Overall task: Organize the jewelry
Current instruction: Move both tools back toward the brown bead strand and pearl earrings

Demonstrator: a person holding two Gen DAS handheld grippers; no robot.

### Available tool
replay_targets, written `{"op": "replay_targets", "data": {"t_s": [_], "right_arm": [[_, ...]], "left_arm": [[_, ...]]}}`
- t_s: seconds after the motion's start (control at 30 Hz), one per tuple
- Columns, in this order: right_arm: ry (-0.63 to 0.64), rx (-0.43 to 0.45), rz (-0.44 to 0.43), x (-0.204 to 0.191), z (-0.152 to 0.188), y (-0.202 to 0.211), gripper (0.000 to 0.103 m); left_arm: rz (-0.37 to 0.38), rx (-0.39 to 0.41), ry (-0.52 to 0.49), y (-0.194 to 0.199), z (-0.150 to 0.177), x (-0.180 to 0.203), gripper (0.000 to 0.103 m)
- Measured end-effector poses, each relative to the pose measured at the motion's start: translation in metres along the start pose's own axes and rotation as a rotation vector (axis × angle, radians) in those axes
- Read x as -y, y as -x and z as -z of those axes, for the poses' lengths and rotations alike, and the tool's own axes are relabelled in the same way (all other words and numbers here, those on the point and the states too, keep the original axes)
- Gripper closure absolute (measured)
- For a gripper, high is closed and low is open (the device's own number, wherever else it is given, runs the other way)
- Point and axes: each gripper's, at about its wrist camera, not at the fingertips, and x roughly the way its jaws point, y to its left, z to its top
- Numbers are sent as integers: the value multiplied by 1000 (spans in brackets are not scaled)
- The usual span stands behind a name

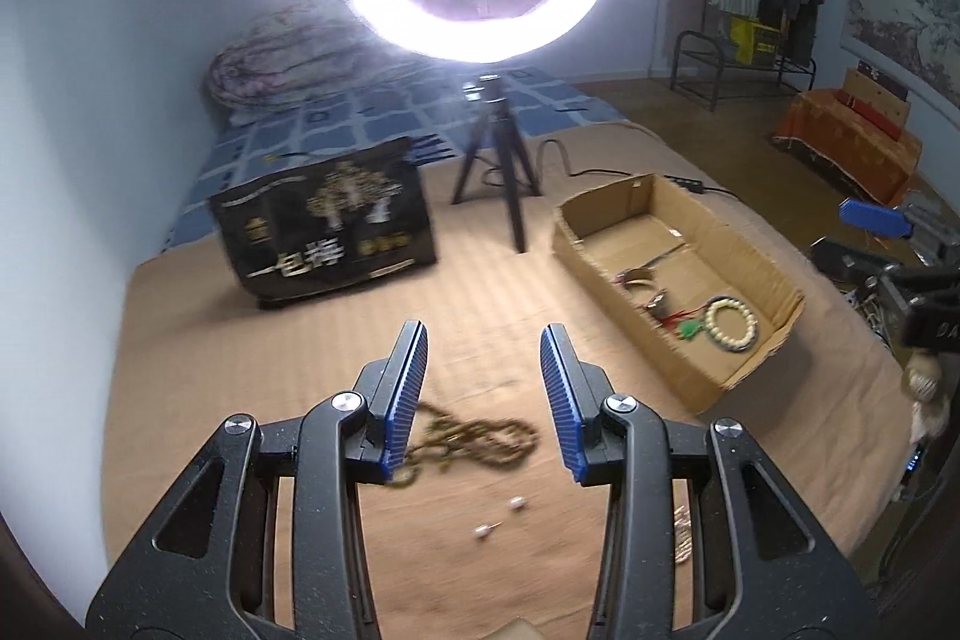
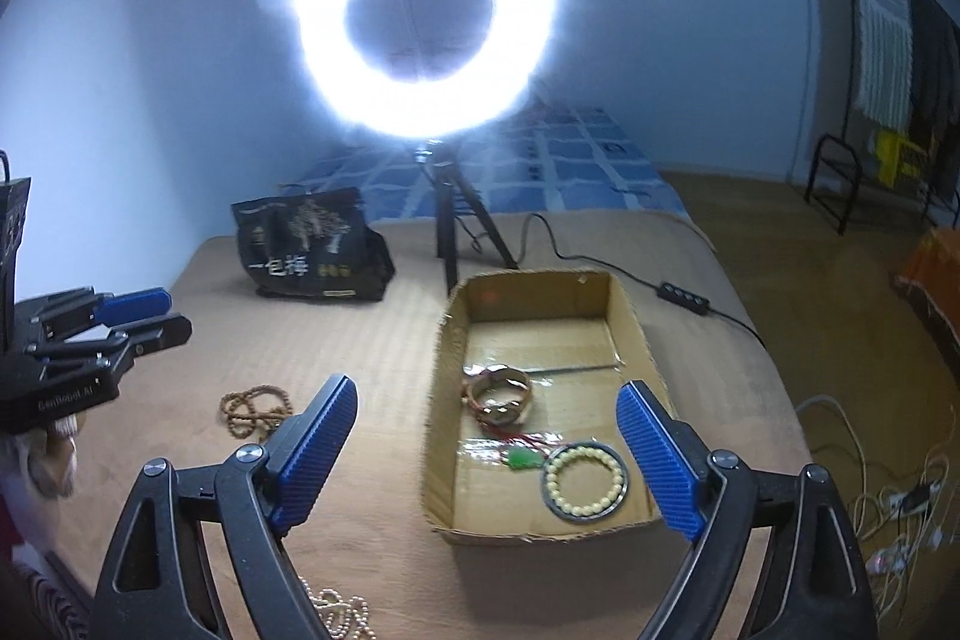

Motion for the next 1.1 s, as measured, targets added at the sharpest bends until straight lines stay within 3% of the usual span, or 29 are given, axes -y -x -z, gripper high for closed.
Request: {"op": "replay_targets", "data": {"t_s": [0.27, 0.5, 1.1], "right_arm": [[36, 42, -40, -27, -8, 11, 11], [115, 16, -84, -47, -4, 11, 11], [165, -179, -226, -53, 104, -22, 11]], "left_arm": [[-21, -15, 77, 11, 32, -48, 63], [2, -59, 110, 2, 68, -66, 64], [163, -185, 86, -57, 134, -39, 69]]}}
